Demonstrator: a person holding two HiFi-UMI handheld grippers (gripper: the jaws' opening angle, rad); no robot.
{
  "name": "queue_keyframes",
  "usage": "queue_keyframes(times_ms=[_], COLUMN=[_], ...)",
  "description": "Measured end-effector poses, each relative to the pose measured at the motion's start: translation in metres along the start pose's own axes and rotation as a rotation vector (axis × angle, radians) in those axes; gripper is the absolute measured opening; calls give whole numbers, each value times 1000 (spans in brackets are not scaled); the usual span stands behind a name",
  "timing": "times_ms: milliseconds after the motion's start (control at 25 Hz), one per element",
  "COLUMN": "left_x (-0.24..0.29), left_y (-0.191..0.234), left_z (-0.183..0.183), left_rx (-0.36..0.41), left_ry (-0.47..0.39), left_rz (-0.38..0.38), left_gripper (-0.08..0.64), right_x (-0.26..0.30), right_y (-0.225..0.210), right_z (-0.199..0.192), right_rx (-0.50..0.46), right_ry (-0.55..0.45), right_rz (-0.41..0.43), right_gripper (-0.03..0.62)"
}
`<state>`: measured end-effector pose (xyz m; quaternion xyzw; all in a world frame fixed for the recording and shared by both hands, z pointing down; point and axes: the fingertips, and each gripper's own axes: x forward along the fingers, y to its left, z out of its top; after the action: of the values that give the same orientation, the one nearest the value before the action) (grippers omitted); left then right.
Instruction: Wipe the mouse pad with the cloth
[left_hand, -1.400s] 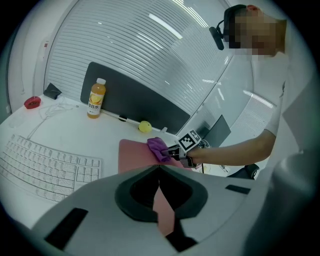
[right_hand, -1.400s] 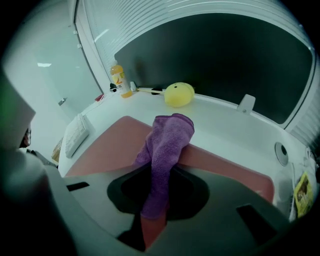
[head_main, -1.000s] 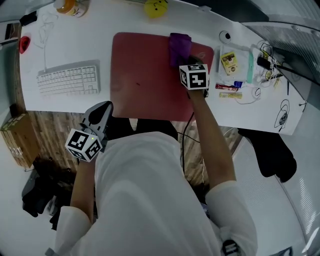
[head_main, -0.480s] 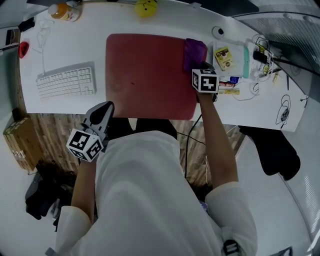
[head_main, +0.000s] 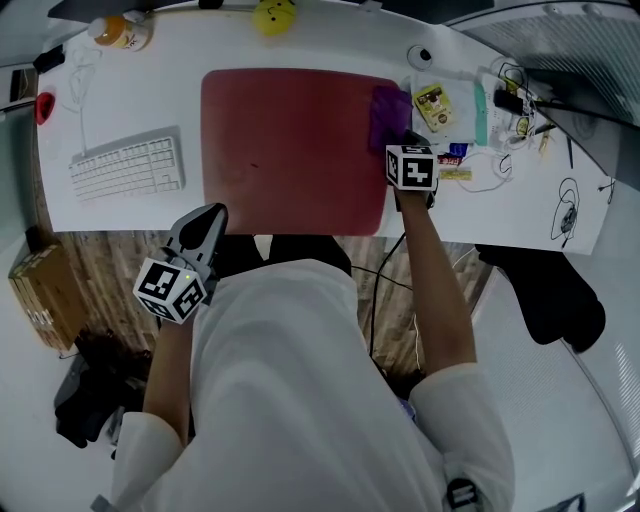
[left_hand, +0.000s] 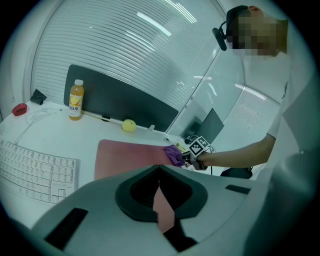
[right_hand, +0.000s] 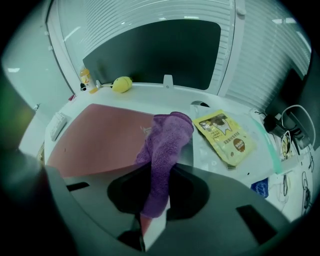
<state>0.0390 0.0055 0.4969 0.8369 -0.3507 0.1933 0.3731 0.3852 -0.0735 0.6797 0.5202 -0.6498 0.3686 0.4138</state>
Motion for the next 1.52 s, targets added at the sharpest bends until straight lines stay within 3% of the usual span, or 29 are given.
queue_keyframes(times_ms=[440, 840, 1040, 1520], left_x=[-18, -63, -94, -171], left_y=[-8, 16, 36, 52], left_z=[4, 33, 44, 36], left_rx=[24, 107, 143, 209], left_ry=[-46, -131, -180, -198], left_rz=[8, 18, -1, -104], left_gripper=[18, 18, 18, 18], right_x=[-37, -129, -174, -266], right_y=[18, 65, 93, 190], right_z=[-25, 11, 25, 4], right_rx=[-24, 8, 50, 143], right_ry=[-22, -266, -369, -519], right_rz=[26, 41, 8, -51], right_gripper=[83, 81, 81, 81])
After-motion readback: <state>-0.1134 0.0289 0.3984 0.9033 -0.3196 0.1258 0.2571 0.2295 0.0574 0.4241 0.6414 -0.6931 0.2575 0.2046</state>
